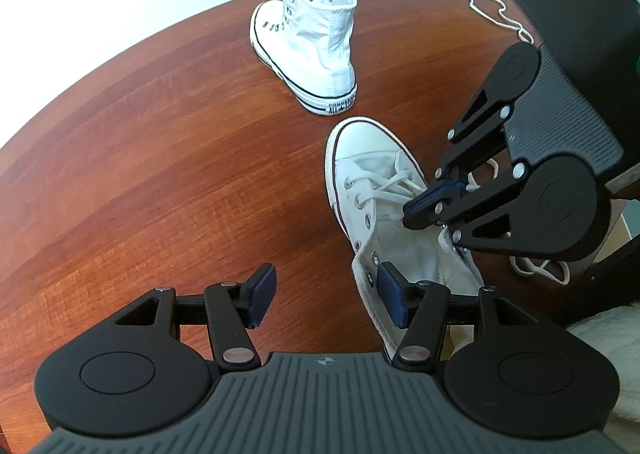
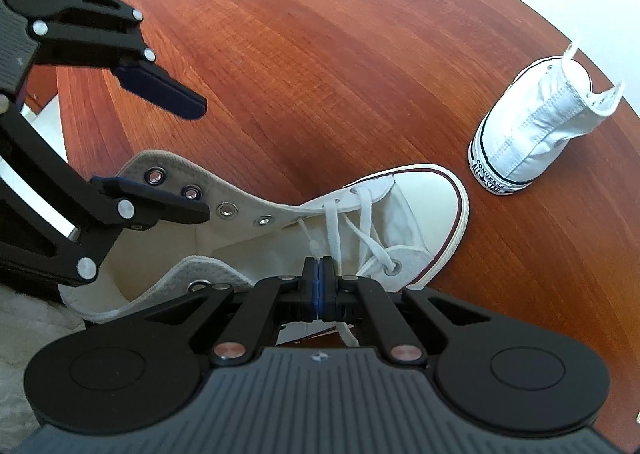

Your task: Lace up shoes with both hands

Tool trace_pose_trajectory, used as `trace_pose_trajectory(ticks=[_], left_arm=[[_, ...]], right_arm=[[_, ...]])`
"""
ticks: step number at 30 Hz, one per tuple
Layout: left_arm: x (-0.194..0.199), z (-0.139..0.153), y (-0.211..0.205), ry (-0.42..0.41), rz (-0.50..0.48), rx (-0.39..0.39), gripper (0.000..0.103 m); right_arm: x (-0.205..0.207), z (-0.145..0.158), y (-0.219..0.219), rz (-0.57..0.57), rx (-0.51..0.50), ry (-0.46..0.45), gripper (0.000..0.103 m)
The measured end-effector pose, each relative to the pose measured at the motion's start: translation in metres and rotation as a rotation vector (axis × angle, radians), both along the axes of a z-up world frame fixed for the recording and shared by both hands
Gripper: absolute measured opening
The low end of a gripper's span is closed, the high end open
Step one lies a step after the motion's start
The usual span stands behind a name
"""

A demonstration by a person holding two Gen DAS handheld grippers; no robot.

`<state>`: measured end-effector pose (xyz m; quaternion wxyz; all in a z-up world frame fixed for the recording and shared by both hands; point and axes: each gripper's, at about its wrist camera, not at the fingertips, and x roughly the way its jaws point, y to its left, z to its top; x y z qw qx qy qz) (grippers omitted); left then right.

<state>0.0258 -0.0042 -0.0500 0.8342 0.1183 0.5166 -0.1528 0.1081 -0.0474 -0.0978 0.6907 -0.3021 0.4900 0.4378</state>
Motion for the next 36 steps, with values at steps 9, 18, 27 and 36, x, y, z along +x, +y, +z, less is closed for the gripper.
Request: trace_pose_trajectory(ticks=[9, 18, 27, 36], left_arm=[[-0.002, 0.006, 0.005, -0.016, 0.019, -0.012, 0.059], [-0.003, 0.023, 0.025, -0.038, 0.028, -0.058, 0.059], [0.002, 0.017, 0.024, -0.032, 0.02, -0.04, 0.059], [-0.001, 0.015, 0.026, -0.033, 0.025, -0.025, 0.059]], right_arm=[[0.001, -0.004, 0.004, -0.002, -0.018, -0.007, 0.0], [0.003, -0.001, -0.001, -0.008, 0.045, -0.002, 0.0], [0.005, -0.005, 0.0, -0.062, 0.006, 0.009, 0.0], [0.003, -0.006, 0.003, -0.062, -0.004, 0.003, 0.0]])
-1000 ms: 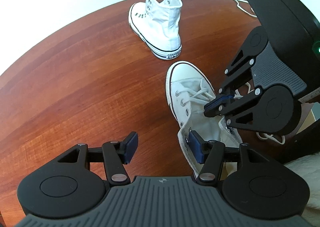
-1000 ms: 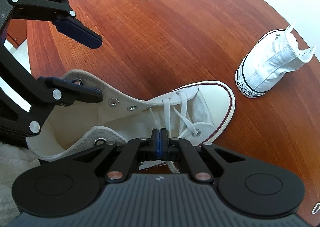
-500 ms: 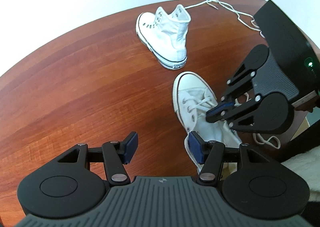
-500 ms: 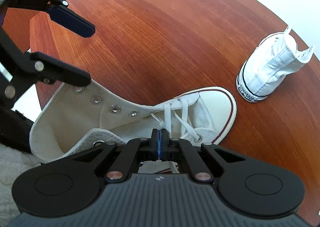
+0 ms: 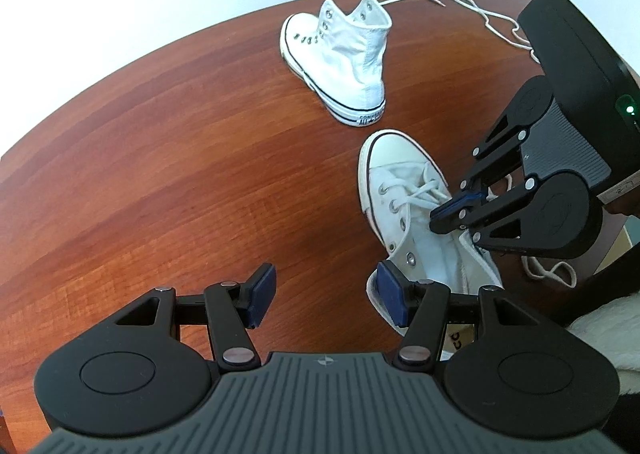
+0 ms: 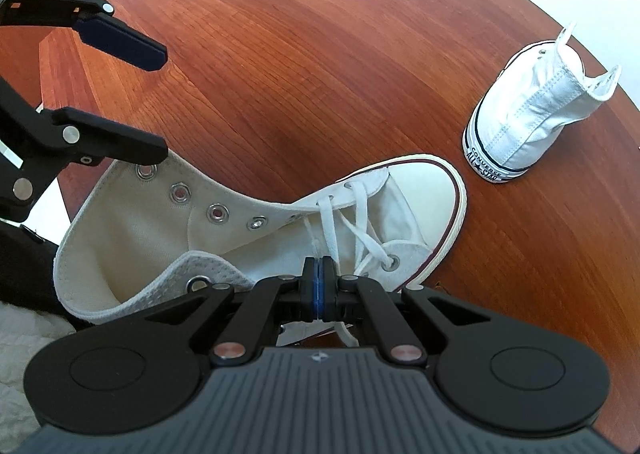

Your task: Lace up shoes with both hands

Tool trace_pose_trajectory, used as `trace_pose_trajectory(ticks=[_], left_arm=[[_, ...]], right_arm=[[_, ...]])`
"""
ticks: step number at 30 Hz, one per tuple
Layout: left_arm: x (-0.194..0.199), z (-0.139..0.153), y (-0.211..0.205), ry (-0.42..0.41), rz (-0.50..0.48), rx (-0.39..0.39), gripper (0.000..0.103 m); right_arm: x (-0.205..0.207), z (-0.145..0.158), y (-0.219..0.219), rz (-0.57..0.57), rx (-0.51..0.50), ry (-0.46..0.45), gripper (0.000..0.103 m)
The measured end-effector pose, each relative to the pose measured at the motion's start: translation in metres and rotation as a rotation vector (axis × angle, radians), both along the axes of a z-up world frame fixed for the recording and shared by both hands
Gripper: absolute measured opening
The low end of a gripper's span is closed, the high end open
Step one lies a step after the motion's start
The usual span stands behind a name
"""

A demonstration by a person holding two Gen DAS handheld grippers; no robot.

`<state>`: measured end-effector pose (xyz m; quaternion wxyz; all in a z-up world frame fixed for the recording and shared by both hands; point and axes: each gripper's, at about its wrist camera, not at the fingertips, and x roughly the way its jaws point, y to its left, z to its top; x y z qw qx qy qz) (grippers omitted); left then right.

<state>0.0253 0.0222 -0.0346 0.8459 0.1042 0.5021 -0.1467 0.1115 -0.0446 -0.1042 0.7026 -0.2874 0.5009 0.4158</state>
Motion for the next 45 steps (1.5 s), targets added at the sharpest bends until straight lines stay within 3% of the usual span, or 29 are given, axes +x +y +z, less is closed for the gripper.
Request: trace_pose_trajectory(ticks=[23, 45], left_arm=[[0.001, -0.007, 0.004, 0.013, 0.021, 0.021, 0.059], [0.007, -0.011, 0.006, 0.018, 0.006, 0.039, 0.059]], right_arm=[[-0.006, 0.006, -0.004, 0.128, 0.002, -0.002, 0.0], [0.001, 0.007, -0.005, 0.174, 0.035, 0.003, 0.0]])
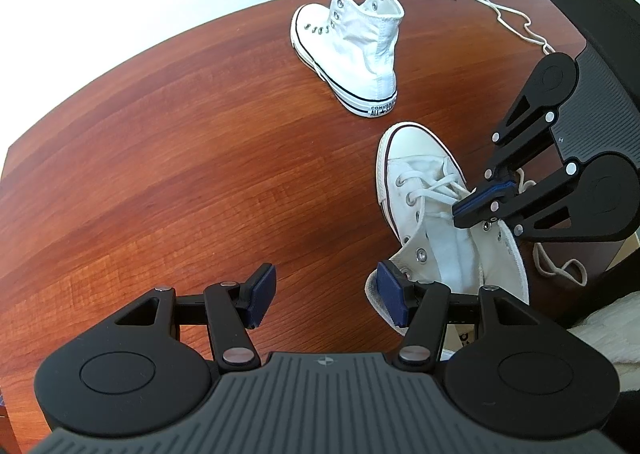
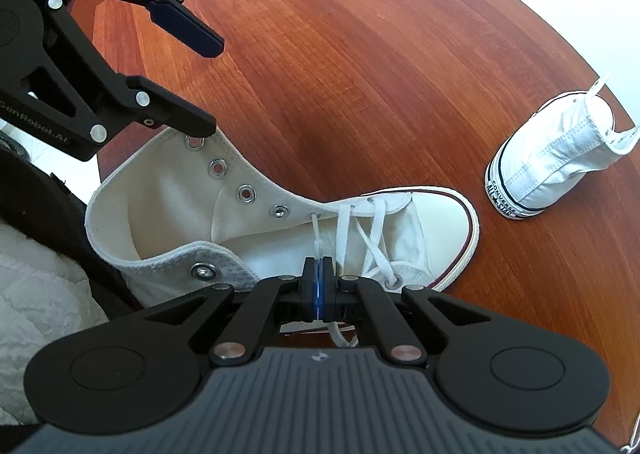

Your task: Lace up shoes with both hands

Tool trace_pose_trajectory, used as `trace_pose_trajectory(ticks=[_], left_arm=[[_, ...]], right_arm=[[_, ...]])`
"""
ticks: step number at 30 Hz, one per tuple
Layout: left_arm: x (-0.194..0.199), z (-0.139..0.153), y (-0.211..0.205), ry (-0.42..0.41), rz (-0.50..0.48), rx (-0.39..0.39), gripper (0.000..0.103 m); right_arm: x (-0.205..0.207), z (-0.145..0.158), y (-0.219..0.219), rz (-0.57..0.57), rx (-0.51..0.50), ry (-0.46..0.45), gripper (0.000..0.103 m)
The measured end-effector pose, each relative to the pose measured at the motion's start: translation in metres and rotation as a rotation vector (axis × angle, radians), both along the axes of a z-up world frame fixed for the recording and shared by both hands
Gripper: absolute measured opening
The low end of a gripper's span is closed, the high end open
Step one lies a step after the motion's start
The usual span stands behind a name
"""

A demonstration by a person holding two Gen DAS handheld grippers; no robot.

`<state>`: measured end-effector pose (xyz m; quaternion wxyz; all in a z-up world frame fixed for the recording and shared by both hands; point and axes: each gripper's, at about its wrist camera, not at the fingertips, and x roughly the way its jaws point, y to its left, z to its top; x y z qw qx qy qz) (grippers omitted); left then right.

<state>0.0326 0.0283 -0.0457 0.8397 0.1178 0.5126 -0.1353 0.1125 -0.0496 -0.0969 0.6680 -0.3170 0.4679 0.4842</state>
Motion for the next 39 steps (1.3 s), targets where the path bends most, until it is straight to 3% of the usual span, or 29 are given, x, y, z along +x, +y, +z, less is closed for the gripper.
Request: trace_pose_trajectory(ticks=[20, 27, 35, 39], left_arm=[[-0.002, 0.0, 0.001, 0.002, -0.003, 0.008, 0.059], [-0.007, 0.015, 0.005, -0.019, -0.015, -0.044, 0.059], [-0.006, 0.025, 0.021, -0.055, -0.008, -0.006, 0.057], [-0.003, 0.017, 0.018, -0.06, -0.074, 0.023, 0.053]], right_arm=[[-0.018, 0.004, -0.015, -0.014, -0.005, 0.002, 0.0], [-0.027, 0.012, -0.021, -0.005, 0.006, -0.015, 0.0], [-0.051, 0.023, -0.038, 0.001, 0.033, -0.031, 0.0], [-0.06, 0.028, -0.043, -0.002, 0.042, -0.035, 0.0]])
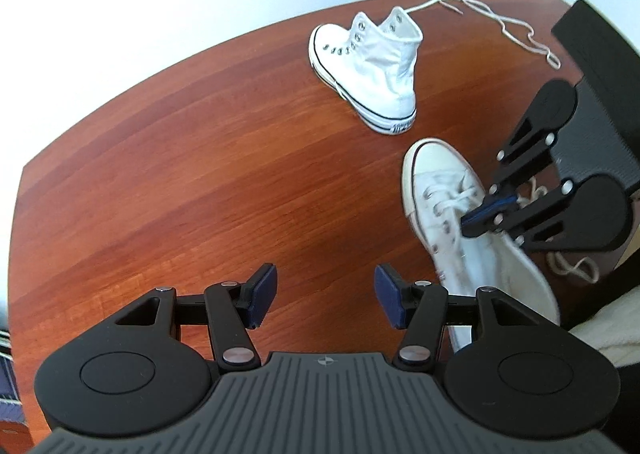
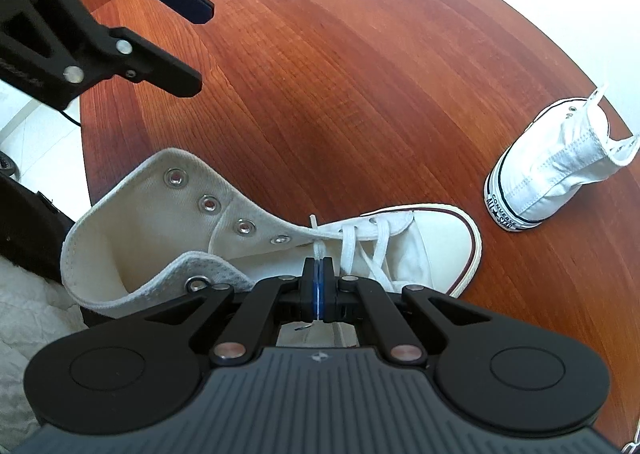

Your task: Lace up shoes with both hands

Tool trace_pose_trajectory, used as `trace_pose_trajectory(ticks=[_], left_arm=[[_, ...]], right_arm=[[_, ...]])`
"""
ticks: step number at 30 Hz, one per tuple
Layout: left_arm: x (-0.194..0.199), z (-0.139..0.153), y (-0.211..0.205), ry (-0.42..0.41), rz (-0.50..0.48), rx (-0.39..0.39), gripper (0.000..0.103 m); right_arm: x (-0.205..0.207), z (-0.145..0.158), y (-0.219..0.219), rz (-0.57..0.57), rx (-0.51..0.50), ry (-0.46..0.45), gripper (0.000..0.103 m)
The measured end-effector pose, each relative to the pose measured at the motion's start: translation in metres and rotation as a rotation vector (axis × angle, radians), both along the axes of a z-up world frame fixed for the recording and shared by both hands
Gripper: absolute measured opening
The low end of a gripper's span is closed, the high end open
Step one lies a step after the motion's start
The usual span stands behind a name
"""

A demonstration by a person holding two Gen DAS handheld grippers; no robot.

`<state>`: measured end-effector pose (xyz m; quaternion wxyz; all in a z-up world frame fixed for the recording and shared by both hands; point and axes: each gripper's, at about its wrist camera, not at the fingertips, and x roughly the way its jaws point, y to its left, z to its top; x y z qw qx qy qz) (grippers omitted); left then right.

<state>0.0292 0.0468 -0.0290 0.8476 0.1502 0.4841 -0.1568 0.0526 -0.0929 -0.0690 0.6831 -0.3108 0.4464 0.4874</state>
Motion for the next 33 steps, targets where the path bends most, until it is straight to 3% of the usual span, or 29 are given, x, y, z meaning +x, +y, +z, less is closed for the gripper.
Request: trace_pose_trajectory(ticks=[4, 11, 15, 18, 27, 33], left_arm=[[0.002, -0.008, -0.003, -0.005, -0.068, 0.031, 0.043], [0.006, -0.027, -0.024, -0.032, -0.273, 0.086, 0.042], [0.01, -0.036, -0.031, -0.03, -0.379, 0.096, 0.027], [0.01, -0.037, -0.033, -0.037, -0.447, 0.087, 0.026], [0.022, -0.038, -0.02, -0.029, -0.498, 0.078, 0.026], [0.019, -0.048, -0.031, -0.027, -0.633, 0.083, 0.026]], right_arm=[[-0.011, 0.006, -0.008, -0.004, 0.01, -0.004, 0.001], [-0.029, 0.021, -0.026, -0.026, 0.033, -0.01, 0.0], [-0.035, 0.026, -0.03, -0.042, 0.033, -0.006, 0.001], [-0.043, 0.031, -0.038, -0.058, 0.034, -0.003, 0.001], [-0.063, 0.042, -0.055, -0.086, 0.038, 0.004, 0.001], [-0.063, 0.045, -0.05, -0.092, 0.046, 0.005, 0.001]])
